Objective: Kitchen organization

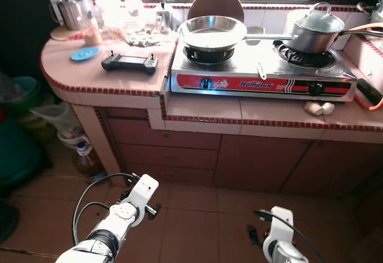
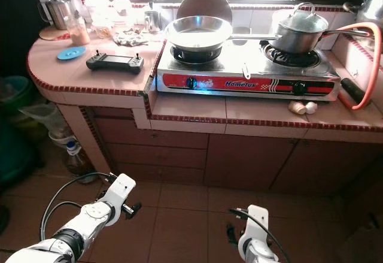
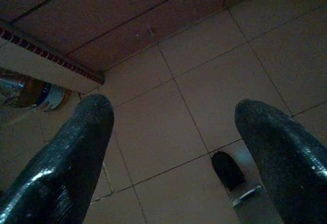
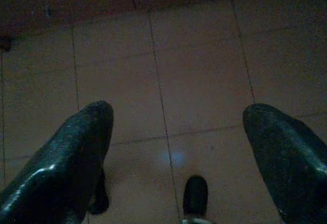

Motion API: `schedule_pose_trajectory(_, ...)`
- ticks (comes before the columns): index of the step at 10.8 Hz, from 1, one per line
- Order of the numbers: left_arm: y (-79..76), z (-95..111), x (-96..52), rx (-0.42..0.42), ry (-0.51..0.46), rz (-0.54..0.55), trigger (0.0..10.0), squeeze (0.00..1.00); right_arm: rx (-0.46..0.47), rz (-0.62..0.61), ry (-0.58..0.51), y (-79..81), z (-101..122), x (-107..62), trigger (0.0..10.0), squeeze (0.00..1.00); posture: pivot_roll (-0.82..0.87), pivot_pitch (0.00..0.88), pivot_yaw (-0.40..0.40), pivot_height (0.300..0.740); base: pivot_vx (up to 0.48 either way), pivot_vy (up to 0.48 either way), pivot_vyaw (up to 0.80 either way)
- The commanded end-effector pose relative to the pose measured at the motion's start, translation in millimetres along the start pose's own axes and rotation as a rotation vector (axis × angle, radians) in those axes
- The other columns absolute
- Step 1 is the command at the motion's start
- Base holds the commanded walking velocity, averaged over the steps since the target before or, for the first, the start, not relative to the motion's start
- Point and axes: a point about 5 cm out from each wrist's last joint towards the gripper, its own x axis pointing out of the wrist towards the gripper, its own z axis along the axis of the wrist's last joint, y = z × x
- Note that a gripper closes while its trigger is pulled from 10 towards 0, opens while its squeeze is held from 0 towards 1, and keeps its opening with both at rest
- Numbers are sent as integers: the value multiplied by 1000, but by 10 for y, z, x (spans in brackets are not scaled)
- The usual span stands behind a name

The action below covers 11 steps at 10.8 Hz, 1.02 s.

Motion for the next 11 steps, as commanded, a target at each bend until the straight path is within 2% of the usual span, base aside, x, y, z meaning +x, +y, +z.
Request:
schedule_pose_trajectory(1,-7,3,-2,17,-9,-18,10000,0,20,-25,-32,-98,16,-14,10000,0,19,0,57,740,0,0,0)
schedule_pose_trajectory(2,-88,7,12,18,-6,-47,10000,0,3,-26,-51,-202,-34,-46,10000,0,-28,0,64,740,0,0,0)
schedule_pose_trajectory(3,-148,48,26,56,-15,-63,10000,0,-4,-38,-53,-315,-101,-83,10000,0,-90,0,50,740,0,0,0)
schedule_pose_trajectory(4,-227,124,45,133,-34,-80,10000,0,-4,-80,-46,-506,-217,-152,10000,0,-118,0,18,740,0,0,0)
schedule_pose_trajectory(5,-280,205,60,155,-57,-84,10000,0,-33,-95,-39,-624,-294,-205,10000,0,-119,0,-16,740,0,0,0)
schedule_pose_trajectory(6,-313,353,76,154,-106,-71,10000,0,-81,-48,-58,-679,-317,-252,10000,0,-82,0,-33,740,0,0,0)
schedule_pose_trajectory(7,-341,424,81,140,-129,-80,10000,0,-133,28,-79,-642,-269,-257,10000,0,-59,0,-17,740,0,0,0)
schedule_pose_trajectory(8,-362,481,81,138,-162,-80,10000,0,-205,136,-142,-547,-112,-259,10000,0,-41,0,12,740,0,0,0)
schedule_pose_trajectory(9,-312,486,69,137,-186,-66,10000,0,-268,201,-257,-424,158,-285,10000,0,-41,0,26,740,0,0,0)
schedule_pose_trajectory(10,-185,486,49,140,-211,-4,10000,0,-256,202,-376,-316,472,-310,10000,0,-22,0,22,740,0,0,0)
schedule_pose_trajectory(11,74,492,2,99,-239,122,10000,0,-203,156,-496,-250,768,-321,10000,0,15,0,-3,740,0,0,0)
